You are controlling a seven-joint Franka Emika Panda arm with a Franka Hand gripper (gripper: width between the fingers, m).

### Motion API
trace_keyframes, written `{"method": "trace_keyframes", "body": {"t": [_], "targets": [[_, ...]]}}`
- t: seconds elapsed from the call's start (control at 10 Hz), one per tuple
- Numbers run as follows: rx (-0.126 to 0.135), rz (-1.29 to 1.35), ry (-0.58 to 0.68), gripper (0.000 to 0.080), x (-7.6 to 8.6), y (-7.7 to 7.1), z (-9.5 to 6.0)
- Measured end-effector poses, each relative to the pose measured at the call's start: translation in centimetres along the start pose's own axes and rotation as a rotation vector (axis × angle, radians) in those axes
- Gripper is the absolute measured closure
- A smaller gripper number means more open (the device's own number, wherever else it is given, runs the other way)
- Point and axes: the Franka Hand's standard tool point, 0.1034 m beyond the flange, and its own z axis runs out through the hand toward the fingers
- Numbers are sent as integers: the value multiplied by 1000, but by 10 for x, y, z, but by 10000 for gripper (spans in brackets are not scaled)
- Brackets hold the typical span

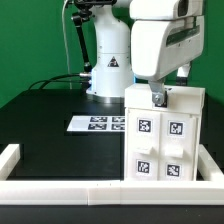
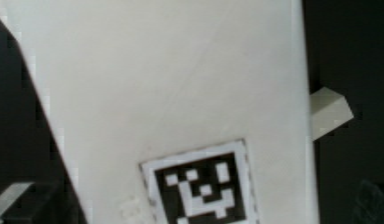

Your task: Assemble cabinet

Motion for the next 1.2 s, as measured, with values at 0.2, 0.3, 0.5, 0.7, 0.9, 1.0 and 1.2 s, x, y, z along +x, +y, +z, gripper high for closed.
{"method": "trace_keyframes", "body": {"t": [0.2,0.3,0.5,0.7,0.9,1.0,1.2], "targets": [[0,9,0,25,0,0,0],[0,30,0,197,0,0,0],[0,78,0,242,-1,0,0],[21,380,11,242,-1,-1,1],[34,573,19,242,0,-2,0],[48,691,27,242,2,-2,0],[50,812,26,242,3,-2,0]]}}
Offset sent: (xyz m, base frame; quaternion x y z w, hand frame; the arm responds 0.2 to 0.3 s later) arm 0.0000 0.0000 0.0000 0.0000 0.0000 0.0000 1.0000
